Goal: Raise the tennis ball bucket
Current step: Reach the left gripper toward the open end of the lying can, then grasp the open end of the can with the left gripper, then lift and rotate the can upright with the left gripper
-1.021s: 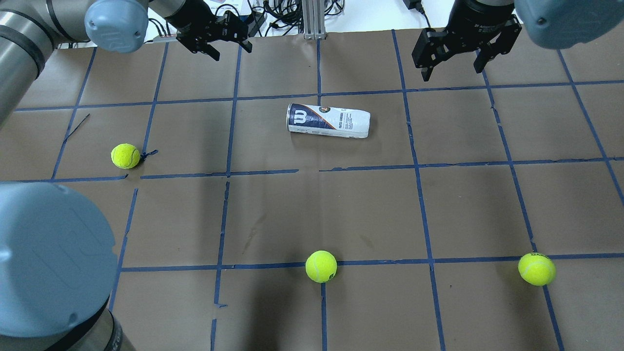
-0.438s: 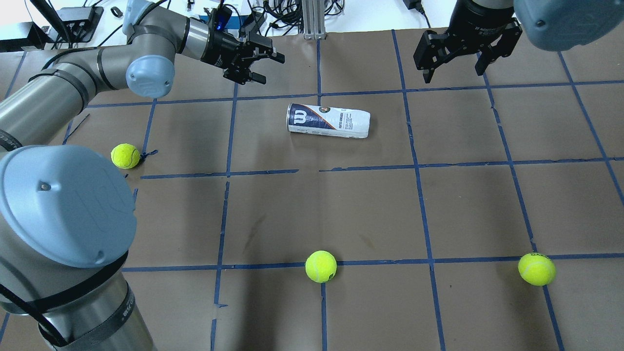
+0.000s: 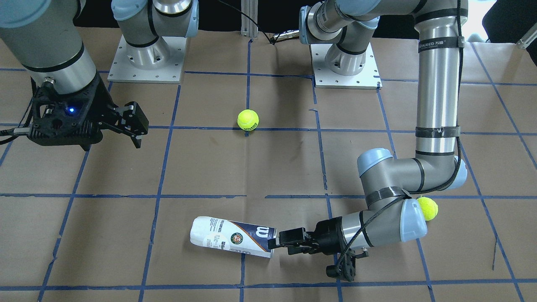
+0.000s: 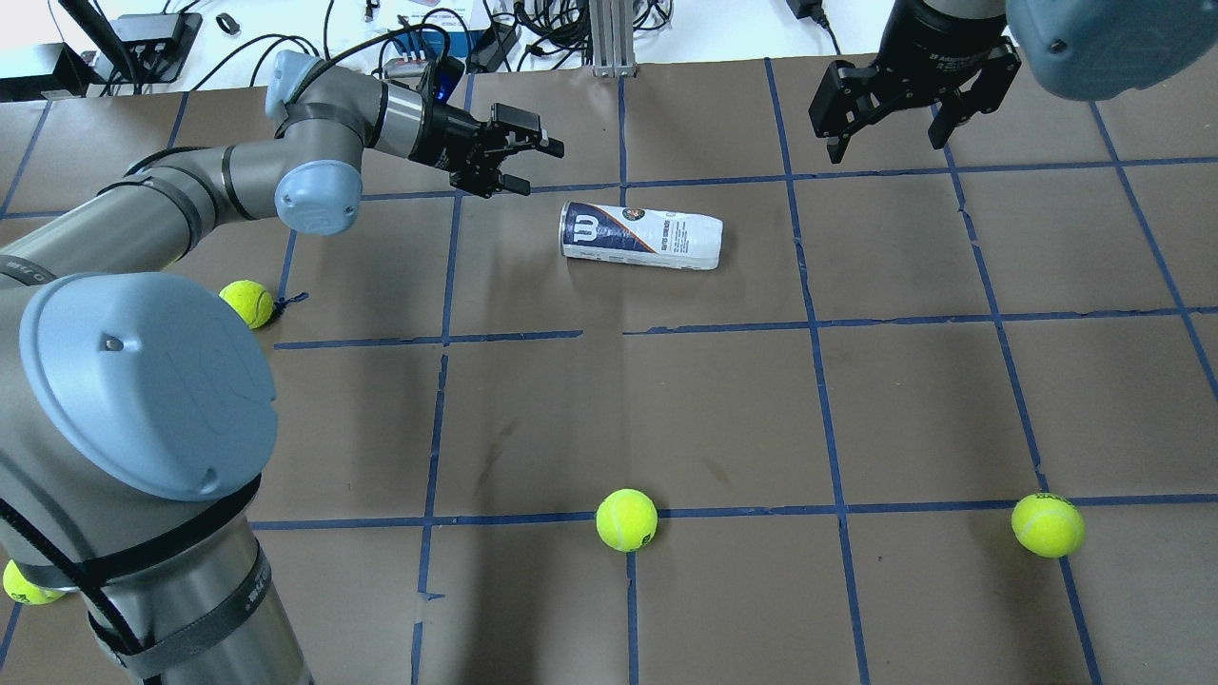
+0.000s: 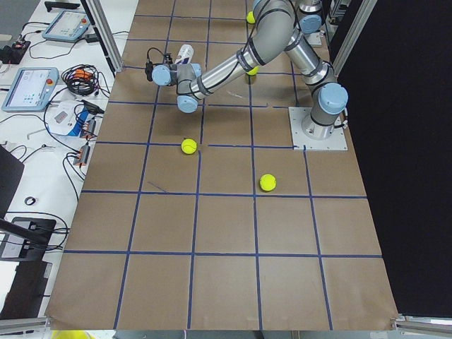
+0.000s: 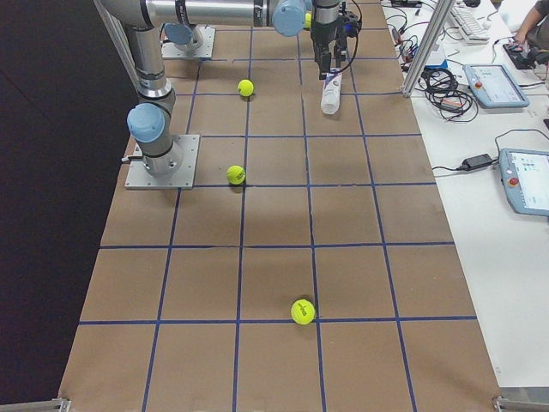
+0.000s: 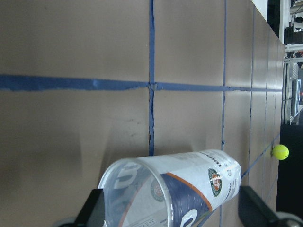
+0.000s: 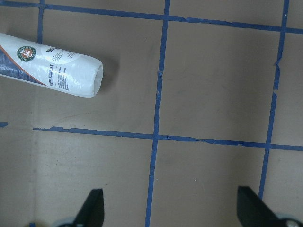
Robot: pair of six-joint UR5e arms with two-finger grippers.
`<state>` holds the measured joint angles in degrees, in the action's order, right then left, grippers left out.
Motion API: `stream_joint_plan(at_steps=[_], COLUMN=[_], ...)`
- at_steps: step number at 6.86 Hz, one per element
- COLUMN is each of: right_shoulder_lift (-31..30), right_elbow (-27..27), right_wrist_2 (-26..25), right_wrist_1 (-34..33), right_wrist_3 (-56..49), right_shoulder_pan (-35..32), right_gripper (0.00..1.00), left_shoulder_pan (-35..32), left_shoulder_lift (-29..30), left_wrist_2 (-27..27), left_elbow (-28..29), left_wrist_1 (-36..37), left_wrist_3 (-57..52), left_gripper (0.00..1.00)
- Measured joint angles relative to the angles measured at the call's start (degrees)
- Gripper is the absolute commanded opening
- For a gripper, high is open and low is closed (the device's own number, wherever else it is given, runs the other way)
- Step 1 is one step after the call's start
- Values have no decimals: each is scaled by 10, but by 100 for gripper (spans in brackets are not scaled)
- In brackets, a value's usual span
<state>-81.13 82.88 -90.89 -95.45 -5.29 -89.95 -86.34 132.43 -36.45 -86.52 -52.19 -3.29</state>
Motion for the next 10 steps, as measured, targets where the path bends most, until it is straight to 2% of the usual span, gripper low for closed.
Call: stream_joint_plan(at_steps=[1,2,3,4,5,8,9,10], right_shoulder_lift=[0,0,0,0,0,-1,-1,-1], right_elbow=[0,0,1,1,1,0,0,0], right_wrist_2=[1,2,3,3,4,4,4,4], right_wrist_1=[0,0,0,0,0,0,0,0], right_wrist_3=[1,2,2,2,2,3,3,3], right_shoulder_pan=[0,1,2,2,2,2,2,2], right_gripper=[100,100,100,100,100,100,100,100], left_shoulder_pan=[-14,-21,-26,-27,-27,-28,-28,-29], left_shoulder_lift=[2,5,4,1,-5,-55,-94,-135], left_wrist_2=[1,1,1,0,0,-2,-15,-61], left_elbow=[-12,-20,-28,-32,-34,-35,-34,-29], left_wrist_1=[17,27,31,33,34,36,33,14], left_wrist_3=[5,11,13,17,32,121,161,190], left_gripper=[86,48,29,18,2,0,0,0])
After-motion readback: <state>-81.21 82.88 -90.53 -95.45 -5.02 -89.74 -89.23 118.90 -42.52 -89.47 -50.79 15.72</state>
